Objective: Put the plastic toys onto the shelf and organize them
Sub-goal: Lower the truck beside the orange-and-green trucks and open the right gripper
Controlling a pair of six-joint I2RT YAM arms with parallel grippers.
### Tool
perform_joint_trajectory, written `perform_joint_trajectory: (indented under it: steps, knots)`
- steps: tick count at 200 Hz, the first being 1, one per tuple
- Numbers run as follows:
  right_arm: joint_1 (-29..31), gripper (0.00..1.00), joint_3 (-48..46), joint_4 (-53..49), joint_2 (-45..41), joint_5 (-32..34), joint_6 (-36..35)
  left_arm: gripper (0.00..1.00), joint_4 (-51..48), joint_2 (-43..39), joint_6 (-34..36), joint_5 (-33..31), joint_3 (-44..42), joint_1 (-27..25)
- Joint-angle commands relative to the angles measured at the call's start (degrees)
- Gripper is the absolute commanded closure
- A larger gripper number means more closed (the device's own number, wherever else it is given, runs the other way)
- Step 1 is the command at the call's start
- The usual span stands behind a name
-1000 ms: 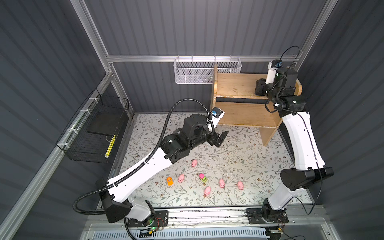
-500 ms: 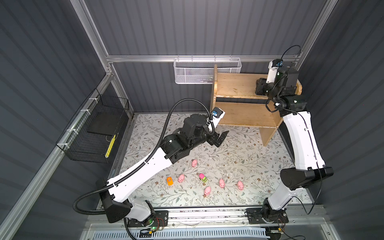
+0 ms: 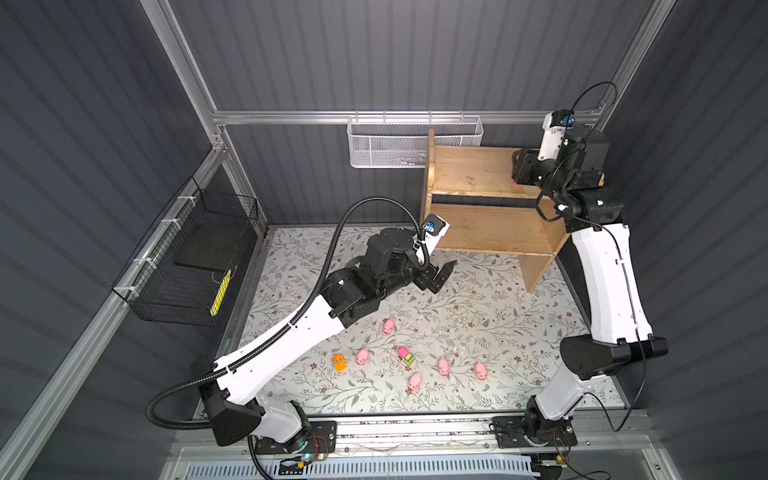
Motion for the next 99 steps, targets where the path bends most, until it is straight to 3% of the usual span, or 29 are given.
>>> perform_joint_trajectory:
  steps: [1, 36, 99]
  knots:
    - [-0.1, 0.47, 2.6, -1.5, -0.6, -0.4, -0.3, 0.00, 1.1, -1.9, 0.9, -0.6, -0.8, 0.1]
    - [-0.1, 0.47, 0.2, -2.1, -1.9, -0.2, 0.3, 0.00, 1.2, -2.5, 0.1, -0.1, -1.5, 0.1]
    - [0.5, 0.41, -17.6, 5.3, -9.1, -1.2, 3.3, 0.00, 1.2, -3.6, -0.4, -0.4, -2.8, 0.2]
